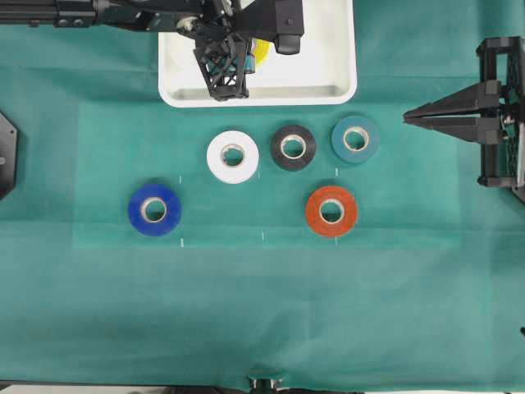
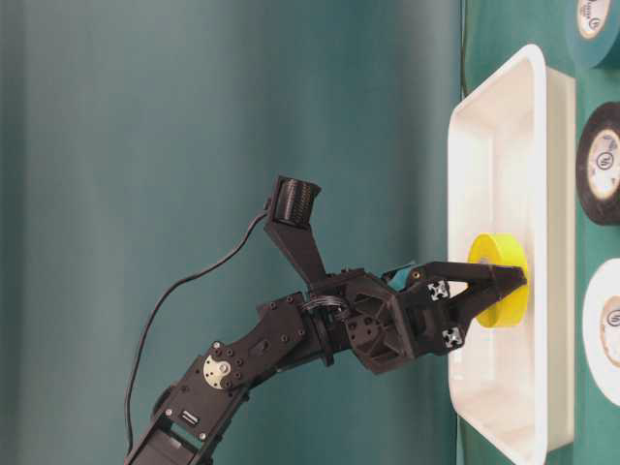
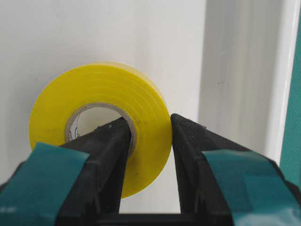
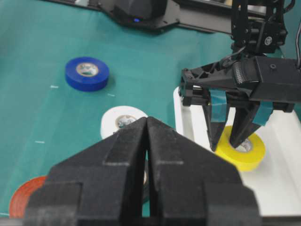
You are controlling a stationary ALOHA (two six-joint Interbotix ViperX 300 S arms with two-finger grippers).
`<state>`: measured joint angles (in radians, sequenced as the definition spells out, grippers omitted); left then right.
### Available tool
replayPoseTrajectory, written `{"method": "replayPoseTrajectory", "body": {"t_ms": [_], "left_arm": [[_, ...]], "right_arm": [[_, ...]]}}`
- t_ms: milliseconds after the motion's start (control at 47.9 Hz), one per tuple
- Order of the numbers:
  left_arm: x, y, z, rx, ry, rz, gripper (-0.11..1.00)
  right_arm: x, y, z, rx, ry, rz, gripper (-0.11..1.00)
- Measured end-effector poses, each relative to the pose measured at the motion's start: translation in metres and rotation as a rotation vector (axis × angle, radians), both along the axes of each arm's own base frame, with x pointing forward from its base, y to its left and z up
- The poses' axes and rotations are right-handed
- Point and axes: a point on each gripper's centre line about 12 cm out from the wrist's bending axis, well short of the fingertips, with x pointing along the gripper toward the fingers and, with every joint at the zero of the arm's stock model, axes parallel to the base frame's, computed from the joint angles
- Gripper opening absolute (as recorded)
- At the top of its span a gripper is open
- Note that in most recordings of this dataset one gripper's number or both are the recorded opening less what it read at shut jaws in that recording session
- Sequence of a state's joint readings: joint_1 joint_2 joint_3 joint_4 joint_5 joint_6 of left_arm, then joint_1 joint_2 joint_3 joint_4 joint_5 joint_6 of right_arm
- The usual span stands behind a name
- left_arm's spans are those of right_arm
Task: Pick up the tape from a random location and place it into the white case.
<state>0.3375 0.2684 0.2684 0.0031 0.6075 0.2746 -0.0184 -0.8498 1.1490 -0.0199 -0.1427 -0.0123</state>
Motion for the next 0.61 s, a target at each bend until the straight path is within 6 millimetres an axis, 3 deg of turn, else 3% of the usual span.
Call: {"method": "replayPoseTrajectory", "body": {"t_ms": [439, 481, 606], "left_arm": [[-0.0024, 0.0019, -0.0013, -0.005, 0.009, 0.008, 0.24], [-0.003, 0.0017, -0.0022, -0.006, 0.011, 0.008, 0.29], [-0.0042, 0.0013, -0.0038, -0.005, 0.008, 0.008, 0.62]], "right_arm": [[0.0, 0.0, 0.0, 0.0, 0.0, 0.0, 0.0], [-0.0002, 0.0, 0.0003, 0.0, -0.002, 0.0, 0.0], [0.0, 0.0, 0.0, 0.001, 0.0, 0.0, 0.0]]}}
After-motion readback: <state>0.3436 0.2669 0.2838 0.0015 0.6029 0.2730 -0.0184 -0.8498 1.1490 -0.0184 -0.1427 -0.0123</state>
